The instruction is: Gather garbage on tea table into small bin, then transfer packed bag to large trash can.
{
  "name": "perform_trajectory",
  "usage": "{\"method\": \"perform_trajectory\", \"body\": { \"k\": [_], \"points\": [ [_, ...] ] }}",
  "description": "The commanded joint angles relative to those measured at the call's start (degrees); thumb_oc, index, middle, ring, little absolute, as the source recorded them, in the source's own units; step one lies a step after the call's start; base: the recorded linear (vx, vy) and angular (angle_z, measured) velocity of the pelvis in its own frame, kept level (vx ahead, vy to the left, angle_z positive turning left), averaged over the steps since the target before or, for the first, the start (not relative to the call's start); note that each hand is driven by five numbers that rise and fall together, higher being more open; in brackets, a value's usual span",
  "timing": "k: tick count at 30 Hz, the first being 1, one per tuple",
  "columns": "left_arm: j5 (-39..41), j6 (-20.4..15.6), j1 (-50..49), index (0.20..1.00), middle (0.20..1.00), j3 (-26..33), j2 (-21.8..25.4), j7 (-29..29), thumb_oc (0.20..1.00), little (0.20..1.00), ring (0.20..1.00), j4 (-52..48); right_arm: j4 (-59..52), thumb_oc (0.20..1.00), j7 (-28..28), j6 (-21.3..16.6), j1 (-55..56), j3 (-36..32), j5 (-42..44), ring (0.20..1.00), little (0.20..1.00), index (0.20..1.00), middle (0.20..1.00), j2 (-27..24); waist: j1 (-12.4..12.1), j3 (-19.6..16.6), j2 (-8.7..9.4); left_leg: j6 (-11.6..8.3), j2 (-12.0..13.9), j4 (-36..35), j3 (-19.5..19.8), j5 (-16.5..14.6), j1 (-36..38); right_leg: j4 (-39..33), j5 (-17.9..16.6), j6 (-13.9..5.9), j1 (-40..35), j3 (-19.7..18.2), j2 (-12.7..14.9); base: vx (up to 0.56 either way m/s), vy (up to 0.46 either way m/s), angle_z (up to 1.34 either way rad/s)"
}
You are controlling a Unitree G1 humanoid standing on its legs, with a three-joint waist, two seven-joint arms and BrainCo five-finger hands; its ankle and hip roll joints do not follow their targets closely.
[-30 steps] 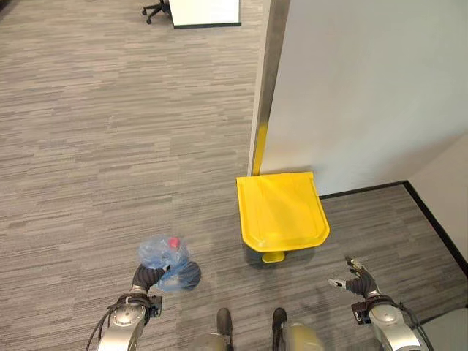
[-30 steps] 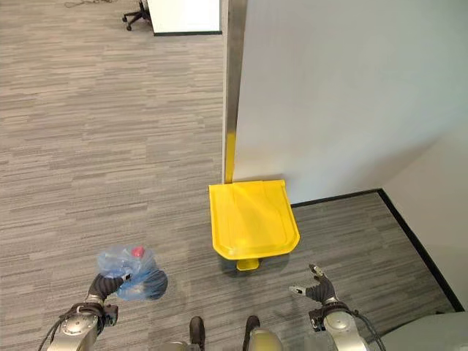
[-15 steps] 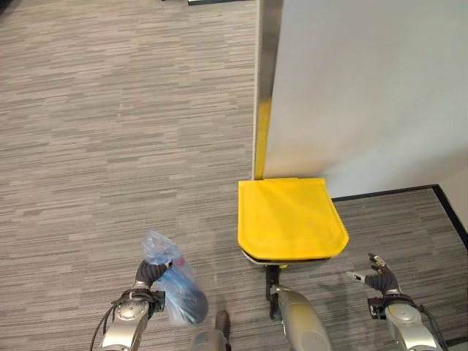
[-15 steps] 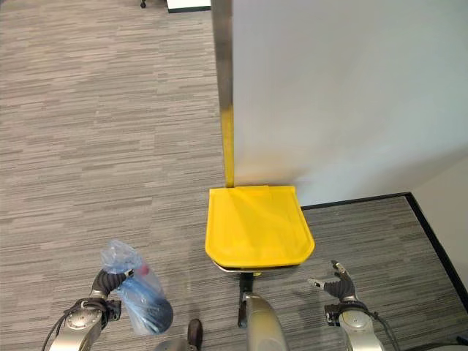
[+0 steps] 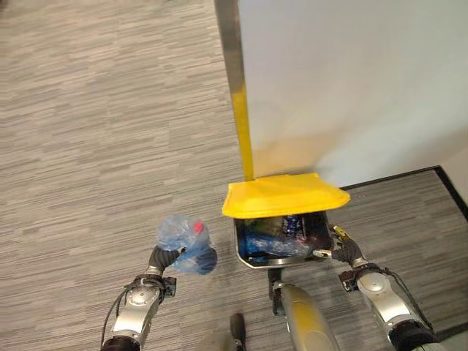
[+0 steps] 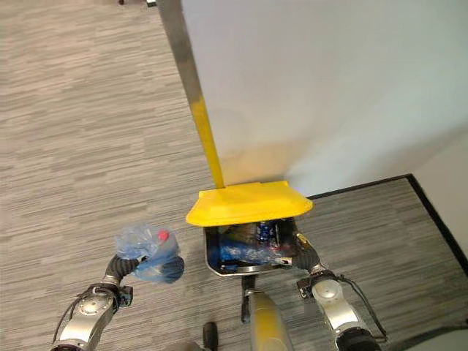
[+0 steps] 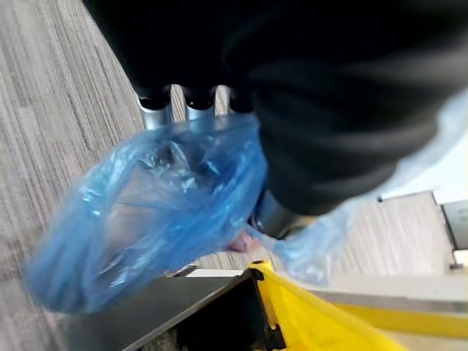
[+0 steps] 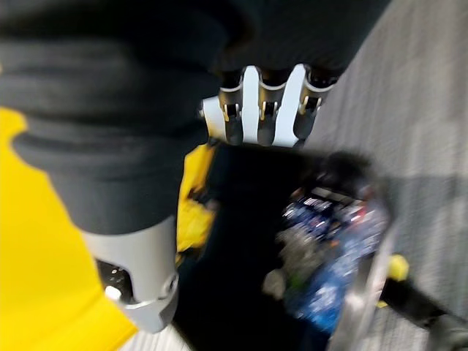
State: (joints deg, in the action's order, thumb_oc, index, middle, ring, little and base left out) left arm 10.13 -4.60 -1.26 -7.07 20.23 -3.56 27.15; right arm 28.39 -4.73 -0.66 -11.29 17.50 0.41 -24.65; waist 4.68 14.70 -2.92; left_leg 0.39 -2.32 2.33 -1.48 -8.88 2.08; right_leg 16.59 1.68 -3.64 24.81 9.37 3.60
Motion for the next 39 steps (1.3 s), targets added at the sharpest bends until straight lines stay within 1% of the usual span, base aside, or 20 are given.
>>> {"method": "perform_trajectory", "body": {
  "k": [1,2,6,7,11,13,14,18,22,23,24,25,28,31,33,34,36,37,38,39],
  "points": [
    [0.6,-3.8,1.3,0.200,0.200,-0.3,3.0,-0.4,0.200,0.200,0.200,-2.6,-1.5,1.000,-0.7,-2.4,-5.6,2.3,-2.0,1.000,1.000,1.000,1.000,1.3,-2.6,-0.6,3.07,1.75,-5.9,4.2,1.4,-8.8,3.6,-15.4,-13.6,-6.27,-0.7,-0.3,4.2,0.00,-0.015,0.10],
    [0.6,-3.8,1.3,0.200,0.200,-0.3,3.0,-0.4,0.200,0.200,0.200,-2.6,-1.5,1.000,-0.7,-2.4,-5.6,2.3,-2.0,1.000,1.000,1.000,1.000,1.3,-2.6,-0.6,3.07,1.75,-5.9,4.2,1.4,-8.8,3.6,-15.4,-13.6,-6.27,-0.7,-0.3,4.2,0.01,-0.036,0.06],
    [3.4,-5.0,5.3,0.200,0.200,-3.9,4.1,-0.9,0.200,0.200,0.200,-3.9,0.4,1.000,-1.8,-2.3,-17.0,6.8,-0.8,1.000,1.000,1.000,1.000,1.5,-4.6,0.7,3.78,1.48,-5.9,5.3,2.1,-8.7,1.6,-15.2,-13.7,-5.79,0.2,0.9,4.9,0.01,-0.039,0.19],
    [3.4,-5.0,5.5,0.200,0.200,-3.8,4.1,-0.9,0.200,0.200,0.200,-3.9,0.6,1.000,-1.8,-2.4,-17.1,6.8,-0.8,1.000,1.000,1.000,1.000,1.5,-4.5,0.8,3.77,1.48,-5.9,5.4,2.1,-8.8,1.6,-15.2,-13.6,-5.79,0.2,0.9,4.9,0.00,-0.027,0.11],
    [4.6,-6.0,9.0,0.200,0.200,-7.3,5.5,-0.4,0.200,0.200,0.200,-5.7,4.0,1.000,-2.7,-1.9,-25.5,8.7,1.1,1.000,1.000,1.000,1.000,-0.7,-5.2,1.7,4.34,1.31,-5.7,6.2,2.1,-8.9,0.6,-14.8,-13.5,-5.66,0.8,1.1,5.1,0.00,-0.022,0.11],
    [4.5,-6.4,11.4,0.200,0.200,-10.0,6.1,0.1,0.200,0.200,0.200,-6.7,6.5,1.000,-3.3,-1.8,-29.3,9.5,1.9,1.000,1.000,1.000,1.000,-1.9,-5.3,2.2,4.65,1.22,-5.6,6.9,2.2,-9.0,-0.1,-14.6,-13.5,-5.64,1.1,0.8,5.3,0.00,-0.018,0.08],
    [4.5,-6.5,11.4,0.200,0.200,-10.0,6.1,0.1,0.200,0.200,0.200,-6.7,6.6,1.000,-3.3,-1.8,-29.4,9.5,2.0,1.000,1.000,1.000,1.000,-1.9,-5.3,2.3,4.64,1.22,-5.6,6.9,2.2,-9.0,-0.1,-14.5,-13.5,-5.64,1.2,0.7,5.3,0.00,-0.014,0.08],
    [3.7,-6.4,15.0,0.200,0.200,-14.0,6.4,1.0,0.200,0.200,0.200,-9.6,9.1,1.000,-3.5,-1.6,-32.7,10.2,3.0,1.000,1.000,1.000,1.000,-2.8,-4.9,2.7,4.98,1.19,-5.6,7.2,2.2,-9.2,-0.6,-14.3,-13.5,-5.69,1.6,0.3,5.2,0.00,-0.001,0.01],
    [3.3,-6.6,21.2,0.200,0.200,-18.6,5.2,1.1,0.200,0.200,0.200,-11.8,8.8,1.000,-3.9,-1.7,-34.7,10.5,3.7,1.000,1.000,1.000,1.000,-4.7,-3.7,3.5,5.42,1.08,-5.5,7.6,2.5,-9.2,-1.2,-13.8,-13.5,-5.76,2.3,-0.8,5.2,-0.01,-0.007,0.03],
    [2.8,-7.0,25.3,0.200,0.200,-21.3,4.4,1.4,0.200,0.200,0.200,-12.7,9.1,1.000,-4.2,-2.0,-36.3,11.1,4.1,1.000,1.000,1.000,1.000,-5.5,-2.9,3.9,5.75,1.03,-5.6,8.1,2.3,-9.3,-1.8,-13.6,-13.5,-5.83,2.8,-1.7,5.1,-0.03,-0.022,0.08],
    [2.7,-7.0,26.9,0.200,0.200,-22.5,4.1,1.4,0.200,0.200,0.200,-13.1,9.2,1.000,-4.4,-2.1,-37.2,11.4,4.2,1.000,1.000,1.000,1.000,-6.0,-2.6,4.0,5.95,1.02,-5.6,8.2,2.3,-9.4,-2.0,-13.5,-13.5,-5.83,3.0,-1.9,5.0,-0.02,-0.016,0.10],
    [2.7,-7.0,27.0,0.200,0.200,-22.5,4.1,1.4,0.200,0.200,0.200,-13.1,9.3,1.000,-4.4,-2.1,-37.3,11.3,4.3,1.000,1.000,1.000,1.000,-6.1,-2.6,4.0,5.93,1.02,-5.6,8.2,2.2,-9.4,-2.0,-13.4,-13.5,-5.83,3.0,-2.0,5.0,-0.01,-0.010,0.12],
    [2.2,-7.4,32.5,0.200,0.200,-25.5,2.8,0.8,0.200,0.200,0.200,-14.0,10.5,1.000,-5.2,-2.3,-40.5,12.1,5.2,1.000,1.000,1.000,1.000,-7.2,-1.4,4.3,6.14,1.04,-5.7,8.5,1.9,-9.7,-2.5,-13.1,-13.6,-5.81,3.8,-3.0,4.7,0.00,-0.001,0.01],
    [1.9,-7.4,34.8,0.200,0.200,-26.3,2.2,0.3,0.200,0.200,0.200,-13.7,11.1,1.000,-5.5,-2.3,-41.9,12.5,5.8,1.000,1.000,1.000,1.000,-7.5,-0.8,4.4,6.16,1.03,-5.7,8.4,1.9,-9.7,-2.5,-13.0,-13.7,-5.83,4.0,-3.4,4.4,0.00,0.000,-0.05],
    [0.5,-6.4,39.2,0.200,0.200,-28.1,1.0,-0.9,0.200,0.200,0.200,-8.5,11.5,1.000,-5.9,-2.3,-44.2,13.4,6.1,1.000,1.000,1.000,1.000,-8.1,0.4,5.2,6.03,0.90,-5.7,8.5,1.5,-9.5,-3.4,-12.4,-13.6,-5.84,5.1,-3.9,4.1,-0.01,0.001,-0.04],
    [0.5,-6.5,39.3,0.200,0.200,-28.2,0.9,-0.9,0.200,0.200,0.200,-8.3,11.5,1.000,-5.9,-2.3,-44.3,13.4,6.1,1.000,1.000,1.000,1.000,-8.2,0.4,5.2,6.00,0.90,-5.7,8.5,1.5,-9.5,-3.4,-12.4,-13.6,-5.84,5.1,-3.9,4.1,-0.02,-0.008,-0.03],
    [-0.8,-5.8,41.4,0.200,0.200,-29.3,0.4,-1.5,0.200,0.200,0.200,-4.2,11.8,1.000,-6.1,-2.0,-45.0,14.0,5.9,1.000,1.000,1.000,1.000,-8.6,0.9,5.6,5.84,0.82,-5.7,8.7,1.4,-9.4,-3.8,-12.1,-13.5,-5.88,5.6,-4.2,4.1,-0.03,-0.010,-0.06],
    [-3.3,-4.6,44.5,0.200,0.200,-32.2,-1.5,-1.7,0.200,0.200,0.200,1.7,13.1,1.000,-6.7,-1.4,-48.2,15.4,5.9,1.000,1.000,1.000,1.000,-8.3,1.9,6.8,4.93,0.75,-6.0,9.2,0.8,-9.3,-5.3,-11.4,-13.4,-5.95,6.9,-4.6,4.3,-0.04,-0.002,-0.05],
    [-3.3,-4.7,44.6,0.200,0.200,-32.2,-1.6,-1.7,0.200,0.200,0.200,1.8,13.1,1.000,-6.7,-1.4,-48.3,15.4,5.9,1.000,1.000,1.000,1.000,-8.3,1.9,6.8,4.90,0.75,-6.1,9.3,0.8,-9.3,-5.3,-11.4,-13.4,-5.95,7.0,-4.7,4.3,-0.05,0.005,-0.05],
    [-4.3,-4.3,45.7,0.200,0.200,-33.1,-2.6,-1.9,0.200,0.200,0.200,4.6,14.0,1.000,-6.9,-1.4,-49.8,16.0,6.1,1.000,1.000,1.000,1.000,-7.9,2.2,7.3,4.71,0.77,-6.1,9.5,0.6,-9.4,-5.9,-11.1,-13.4,-5.96,7.6,-4.8,4.3,-0.04,0.013,-0.13]
  ]
}}
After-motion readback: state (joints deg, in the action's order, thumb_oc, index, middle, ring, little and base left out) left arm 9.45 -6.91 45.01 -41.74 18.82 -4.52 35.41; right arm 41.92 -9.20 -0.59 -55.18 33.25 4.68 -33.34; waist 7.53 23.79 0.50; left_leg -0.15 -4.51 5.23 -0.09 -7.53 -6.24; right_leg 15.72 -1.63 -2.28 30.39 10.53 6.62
